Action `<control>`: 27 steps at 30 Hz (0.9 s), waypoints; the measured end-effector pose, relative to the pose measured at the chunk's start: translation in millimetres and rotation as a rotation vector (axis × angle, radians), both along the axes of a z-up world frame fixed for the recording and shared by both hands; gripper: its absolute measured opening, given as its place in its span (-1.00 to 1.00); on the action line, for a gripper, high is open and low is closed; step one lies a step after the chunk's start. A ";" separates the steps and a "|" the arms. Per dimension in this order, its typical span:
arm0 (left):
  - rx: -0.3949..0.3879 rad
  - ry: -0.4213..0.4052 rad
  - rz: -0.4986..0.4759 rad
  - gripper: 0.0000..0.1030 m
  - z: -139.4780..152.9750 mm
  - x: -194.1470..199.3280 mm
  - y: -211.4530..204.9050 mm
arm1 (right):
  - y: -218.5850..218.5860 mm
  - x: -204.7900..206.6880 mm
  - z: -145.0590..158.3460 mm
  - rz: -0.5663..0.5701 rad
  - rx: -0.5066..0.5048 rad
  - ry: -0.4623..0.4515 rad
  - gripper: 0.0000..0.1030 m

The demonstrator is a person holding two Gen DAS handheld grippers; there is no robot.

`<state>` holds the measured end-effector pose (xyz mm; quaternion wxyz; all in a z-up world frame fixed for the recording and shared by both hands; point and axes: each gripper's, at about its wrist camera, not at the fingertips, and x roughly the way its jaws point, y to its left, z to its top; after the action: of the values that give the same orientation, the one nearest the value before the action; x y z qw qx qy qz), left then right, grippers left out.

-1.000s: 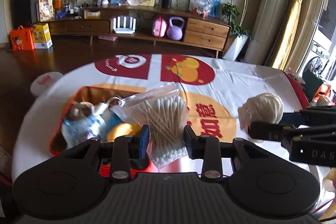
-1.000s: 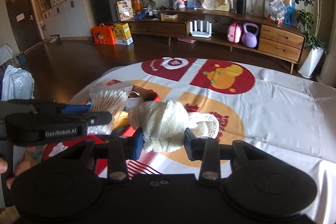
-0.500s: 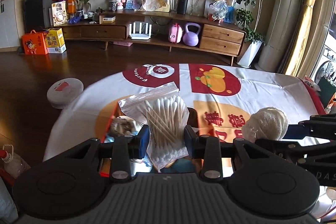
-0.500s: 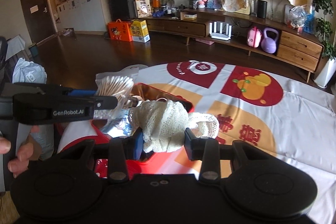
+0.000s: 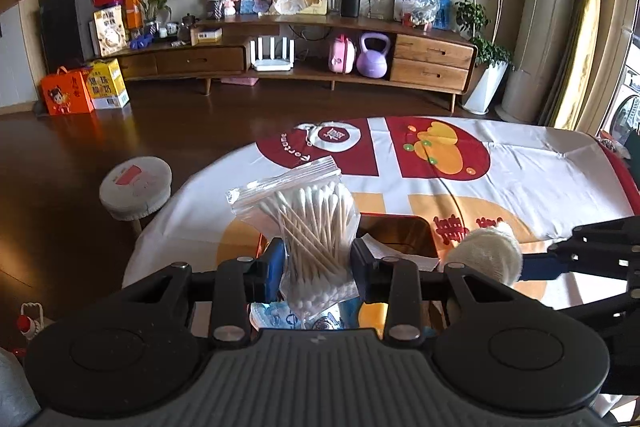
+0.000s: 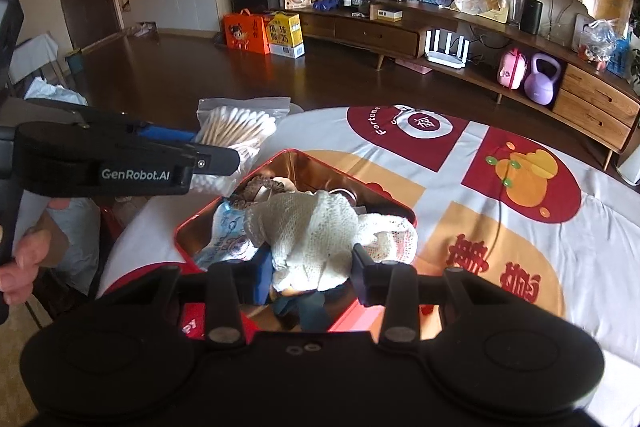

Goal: Organize soft objects
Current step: 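Drop the swab bag into the tin box with the left tool while the right tool releases the cloth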

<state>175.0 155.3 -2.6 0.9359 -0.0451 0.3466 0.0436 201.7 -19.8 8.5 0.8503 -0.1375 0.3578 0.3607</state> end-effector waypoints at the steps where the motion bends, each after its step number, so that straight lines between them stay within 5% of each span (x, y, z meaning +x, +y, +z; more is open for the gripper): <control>1: -0.008 0.010 -0.008 -0.31 -3.1 4.1 2.6 | 3.4 3.3 -2.7 0.001 -0.006 0.001 -0.26; 27: -0.064 0.180 -0.058 -0.31 -74.3 77.3 16.0 | 47.3 58.2 -65.9 0.048 -0.086 0.072 -0.24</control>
<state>252.3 171.2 -76.8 0.9000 -0.0606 0.4316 0.0095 259.9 27.5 -57.4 0.8213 -0.1693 0.3997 0.3701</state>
